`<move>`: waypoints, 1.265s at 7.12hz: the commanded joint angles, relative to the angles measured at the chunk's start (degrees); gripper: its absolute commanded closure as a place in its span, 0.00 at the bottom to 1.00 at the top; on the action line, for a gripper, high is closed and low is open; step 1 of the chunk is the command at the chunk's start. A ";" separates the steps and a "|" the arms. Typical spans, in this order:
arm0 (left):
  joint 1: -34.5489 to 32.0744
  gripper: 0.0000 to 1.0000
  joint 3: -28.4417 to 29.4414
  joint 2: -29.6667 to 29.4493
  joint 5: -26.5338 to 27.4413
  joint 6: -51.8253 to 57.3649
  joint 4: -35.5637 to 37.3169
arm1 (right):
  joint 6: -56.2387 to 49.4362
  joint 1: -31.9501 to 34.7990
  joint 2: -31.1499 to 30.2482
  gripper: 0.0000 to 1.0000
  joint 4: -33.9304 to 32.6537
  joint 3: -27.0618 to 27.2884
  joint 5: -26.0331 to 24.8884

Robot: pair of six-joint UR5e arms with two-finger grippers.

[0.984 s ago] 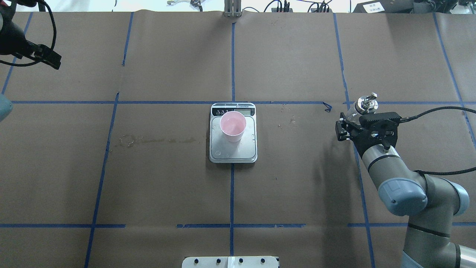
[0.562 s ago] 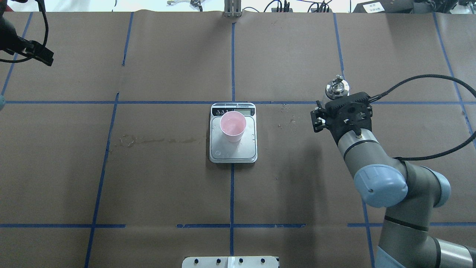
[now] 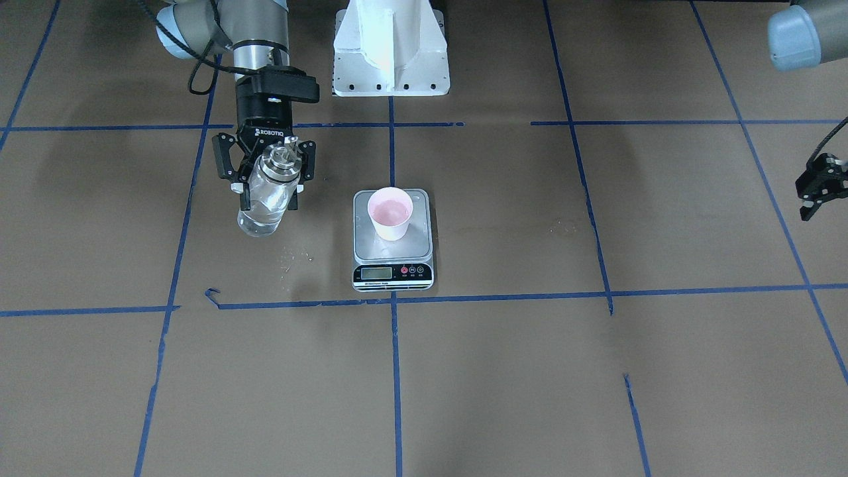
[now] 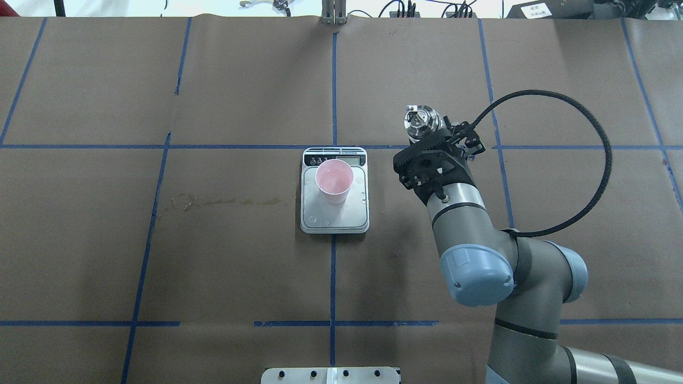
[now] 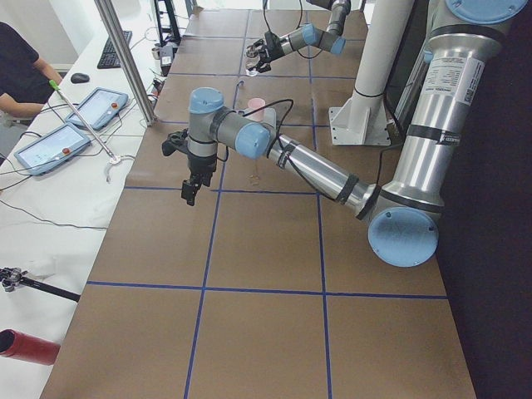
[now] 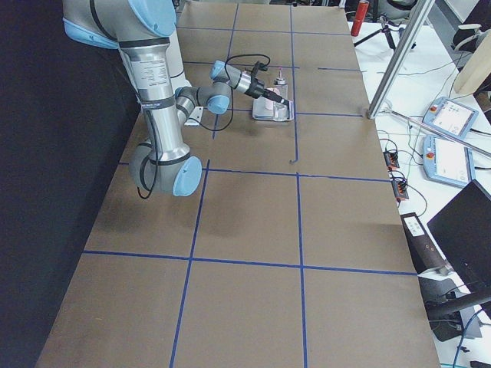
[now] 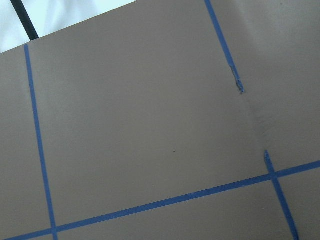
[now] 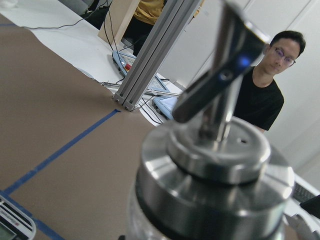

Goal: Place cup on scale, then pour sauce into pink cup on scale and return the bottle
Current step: 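Lift the bottle with the right gripper and carry it over the pink cup, then tilt the bottle spout down over the pink cup with the right gripper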

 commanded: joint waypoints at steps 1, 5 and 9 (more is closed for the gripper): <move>-1.58 0.00 1.83 0.34 -0.08 5.44 -0.02 | -10.93 -2.81 3.08 1.00 -7.45 -6.43 -11.59; -1.49 0.00 4.29 2.01 0.36 6.87 -5.10 | -27.65 -3.61 7.23 1.00 -21.99 -9.97 -19.89; -1.41 0.00 5.00 1.92 0.45 6.87 -5.29 | -31.61 -3.43 9.78 1.00 -21.99 -14.46 -20.52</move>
